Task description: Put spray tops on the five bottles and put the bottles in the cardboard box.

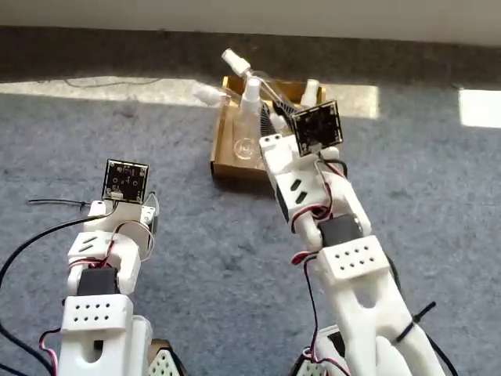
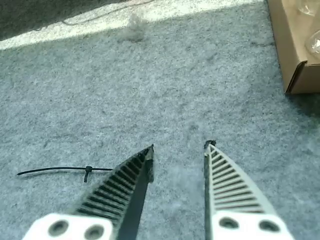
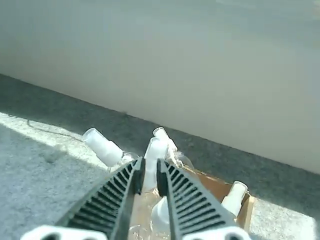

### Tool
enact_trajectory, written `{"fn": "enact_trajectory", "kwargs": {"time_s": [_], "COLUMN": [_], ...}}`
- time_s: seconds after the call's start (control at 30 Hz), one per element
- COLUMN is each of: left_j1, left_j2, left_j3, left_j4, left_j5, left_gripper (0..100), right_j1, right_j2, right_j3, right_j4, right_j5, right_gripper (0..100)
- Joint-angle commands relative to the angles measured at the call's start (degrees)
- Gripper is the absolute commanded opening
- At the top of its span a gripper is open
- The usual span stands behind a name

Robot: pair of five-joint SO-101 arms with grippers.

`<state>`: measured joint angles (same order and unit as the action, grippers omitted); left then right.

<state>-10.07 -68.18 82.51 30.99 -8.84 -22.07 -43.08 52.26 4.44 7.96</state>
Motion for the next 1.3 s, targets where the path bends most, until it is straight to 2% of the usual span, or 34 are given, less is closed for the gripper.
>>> {"fn": "enact_trajectory", "kwargs": {"time_s": [0.0,0.23,0.53,0.67,1.03,1.27], "left_j1": [-0.57,-0.57,-0.57,-0.66,-0.57,-0.57], "left_j2": [-0.66,-0.66,-0.75,-0.75,-0.75,-0.75], "left_j3": [-0.13,-0.13,3.21,3.47,6.2,6.46], "left_j4": [-0.88,-0.88,-1.14,-1.14,-1.23,-1.23], "left_j5": [0.0,0.0,0.0,0.0,-0.09,-0.09], "left_gripper": [16,16,16,17,17,17], "right_j1": [0.84,2.59,10.33,12.7,12.88,12.79], "right_j2": [-7.96,-28.97,-63.87,-59.74,-59.3,-59.56], "right_j3": [1.36,18.77,41.27,43.12,49.54,50.51], "right_j4": [7.78,17.19,29.41,31.52,31.87,37.93], "right_j5": [0.53,0.53,0.53,0.53,0.88,0.88], "right_gripper": [0.5,0.5,0.5,0.5,0.5,0.5]}}
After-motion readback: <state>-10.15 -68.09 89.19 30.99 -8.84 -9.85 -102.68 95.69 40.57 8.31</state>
